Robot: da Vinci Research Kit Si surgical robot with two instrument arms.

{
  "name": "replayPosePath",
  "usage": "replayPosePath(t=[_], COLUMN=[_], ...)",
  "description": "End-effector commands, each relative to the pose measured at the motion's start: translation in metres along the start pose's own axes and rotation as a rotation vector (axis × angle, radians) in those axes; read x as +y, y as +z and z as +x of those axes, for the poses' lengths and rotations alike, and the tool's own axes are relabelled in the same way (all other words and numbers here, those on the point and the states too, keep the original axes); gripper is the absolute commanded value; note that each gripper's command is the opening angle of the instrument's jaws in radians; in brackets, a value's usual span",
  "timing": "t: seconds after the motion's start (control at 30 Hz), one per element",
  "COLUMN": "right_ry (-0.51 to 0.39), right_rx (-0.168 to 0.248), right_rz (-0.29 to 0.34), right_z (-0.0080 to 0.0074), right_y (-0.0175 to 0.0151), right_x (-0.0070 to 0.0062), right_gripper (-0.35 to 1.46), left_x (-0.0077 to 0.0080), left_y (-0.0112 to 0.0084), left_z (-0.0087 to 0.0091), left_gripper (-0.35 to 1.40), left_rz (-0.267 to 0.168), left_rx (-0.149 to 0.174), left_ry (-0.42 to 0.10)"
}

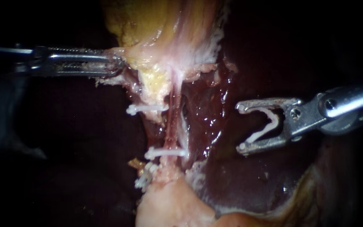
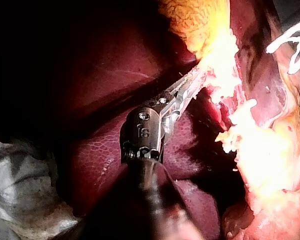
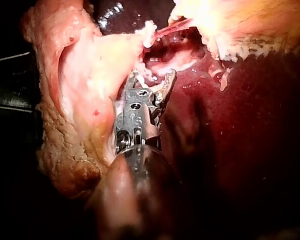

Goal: Clipping second clip right tube

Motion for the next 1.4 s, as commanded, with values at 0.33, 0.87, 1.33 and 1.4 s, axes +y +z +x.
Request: replayPosePath(t=[0.33, 0.87, 1.33, 1.4], right_ry=[0.000, 0.149, 0.379, 0.399], right_rx=[0.000, 0.035, 0.152, 0.172], right_rz=[-0.001, 0.033, 0.093, 0.093], right_z=[0.0000, 0.0013, 0.0029, 0.0031], right_y=[0.0001, 0.0022, 0.0116, 0.0131], right_x=[0.0000, 0.0001, -0.0003, -0.0001], right_gripper=[0.50, 0.50, 0.48, 0.48], left_x=[0.0014, 0.0030, 0.0031, 0.0031], left_y=[-0.0049, -0.0078, -0.0075, -0.0075], left_z=[0.0039, 0.0059, 0.0053, 0.0053], left_gripper=[-0.35, -0.35, -0.35, -0.35], left_rz=[-0.012, 0.001, 0.005, 0.005], left_rx=[0.027, 0.065, 0.067, 0.067], left_ry=[-0.020, 0.008, 0.011, 0.011])
